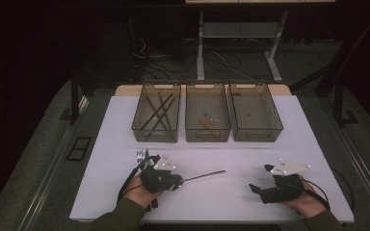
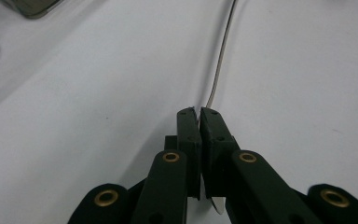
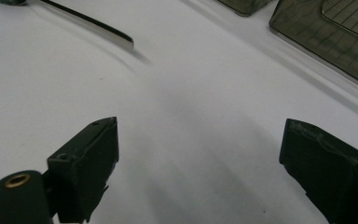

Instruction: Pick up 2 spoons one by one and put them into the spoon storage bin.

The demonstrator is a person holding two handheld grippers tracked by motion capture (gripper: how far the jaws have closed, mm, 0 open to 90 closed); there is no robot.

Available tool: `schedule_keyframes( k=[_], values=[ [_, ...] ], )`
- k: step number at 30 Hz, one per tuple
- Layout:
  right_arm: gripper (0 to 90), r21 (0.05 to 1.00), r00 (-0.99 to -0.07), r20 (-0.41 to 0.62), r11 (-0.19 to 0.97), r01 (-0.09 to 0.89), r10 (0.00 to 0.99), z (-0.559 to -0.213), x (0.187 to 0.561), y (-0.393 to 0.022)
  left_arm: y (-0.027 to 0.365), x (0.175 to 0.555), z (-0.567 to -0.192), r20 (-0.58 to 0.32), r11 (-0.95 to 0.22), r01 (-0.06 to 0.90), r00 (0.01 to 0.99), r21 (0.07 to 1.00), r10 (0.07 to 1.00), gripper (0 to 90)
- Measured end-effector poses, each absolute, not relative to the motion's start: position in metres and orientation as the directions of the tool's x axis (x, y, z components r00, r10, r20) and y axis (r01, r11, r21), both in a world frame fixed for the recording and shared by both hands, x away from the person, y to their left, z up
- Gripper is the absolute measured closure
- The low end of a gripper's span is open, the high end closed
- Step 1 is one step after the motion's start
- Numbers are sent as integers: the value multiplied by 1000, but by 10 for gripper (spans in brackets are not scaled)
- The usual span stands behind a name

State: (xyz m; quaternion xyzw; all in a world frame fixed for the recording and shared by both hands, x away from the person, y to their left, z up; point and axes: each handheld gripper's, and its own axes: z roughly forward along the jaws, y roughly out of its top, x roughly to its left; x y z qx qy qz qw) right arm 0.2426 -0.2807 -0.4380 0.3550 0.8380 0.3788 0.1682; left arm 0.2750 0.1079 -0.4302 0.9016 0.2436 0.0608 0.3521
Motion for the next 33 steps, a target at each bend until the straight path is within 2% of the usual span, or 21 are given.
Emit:
schedule_keyframes(
  k=[10,33],
  values=[
    [120,754,-690,-9,458,471,724,-438,242,-280,117,280,-425,-93,-566,425,848,706,522,874],
    [119,762,-688,6,442,473,726,-438,243,-280,127,300,-410,-69,-493,412,816,766,574,874]
  ],
)
